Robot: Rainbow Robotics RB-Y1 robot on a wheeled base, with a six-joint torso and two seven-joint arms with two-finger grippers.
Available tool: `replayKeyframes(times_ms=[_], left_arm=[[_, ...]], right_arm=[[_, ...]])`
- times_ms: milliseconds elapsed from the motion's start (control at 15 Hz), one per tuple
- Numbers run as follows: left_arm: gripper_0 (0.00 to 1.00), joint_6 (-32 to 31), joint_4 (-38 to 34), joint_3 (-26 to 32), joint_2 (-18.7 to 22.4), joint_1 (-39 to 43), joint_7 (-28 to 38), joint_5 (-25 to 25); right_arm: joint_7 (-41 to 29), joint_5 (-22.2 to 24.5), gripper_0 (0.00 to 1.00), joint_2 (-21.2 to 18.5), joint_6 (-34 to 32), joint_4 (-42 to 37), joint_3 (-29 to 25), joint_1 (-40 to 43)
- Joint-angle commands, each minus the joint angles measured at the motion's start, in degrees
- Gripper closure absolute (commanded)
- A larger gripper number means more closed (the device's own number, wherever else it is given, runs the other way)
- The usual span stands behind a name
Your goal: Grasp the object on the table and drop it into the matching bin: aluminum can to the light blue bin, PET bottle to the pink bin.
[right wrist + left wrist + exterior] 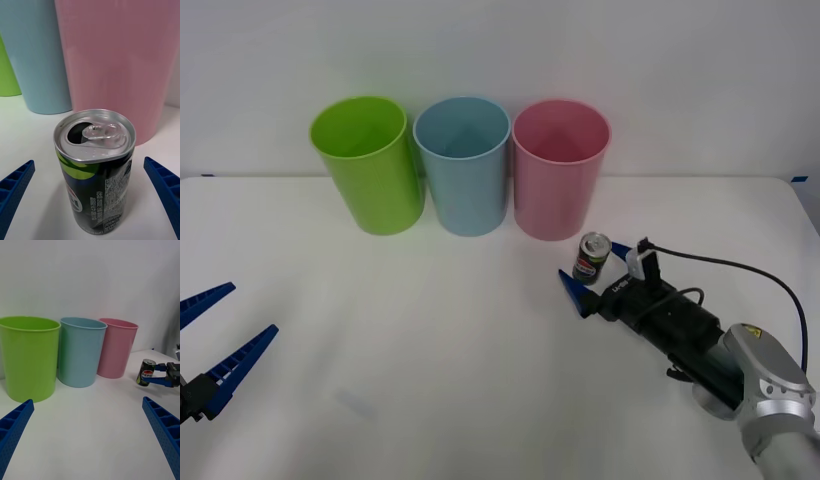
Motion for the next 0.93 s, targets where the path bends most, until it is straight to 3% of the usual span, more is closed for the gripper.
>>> replayKeyframes(times_ms=[67,400,467,533,600,933], left_arm=[[0.0,0.0,0.0,0.0,0.0,0.0,0.0,0.0],[0.0,0.0,0.0,0.0,0.0,0.0,0.0,0.0],[0.0,0.0,0.0,0.0,0.0,0.0,0.0,0.0],[0.0,0.0,0.0,0.0,0.0,0.0,0.0,0.0],[0.0,0.0,0.0,0.0,0.0,0.0,0.0,0.0],[0.0,0.0,0.0,0.0,0.0,0.0,0.0,0.0]], right_arm=[[0.4,-0.1,0.0,0.5,1.6,-0.1,0.8,-0.4],[0.8,-0.3,0.0,0.6,2.2,-0.1,1.0,-0.3],[1.1,-0.6,0.66,0.6,2.2,0.0,1.2,-0.3],[1.2,-0.7,0.95,0.5,2.3,0.0,1.2,-0.3],[1.3,-0.9,1.0,0.6,2.3,0.0,1.3,-0.3],[1.8,-2.3,1.0,0.5,3.3,0.0,2.5,-0.3]])
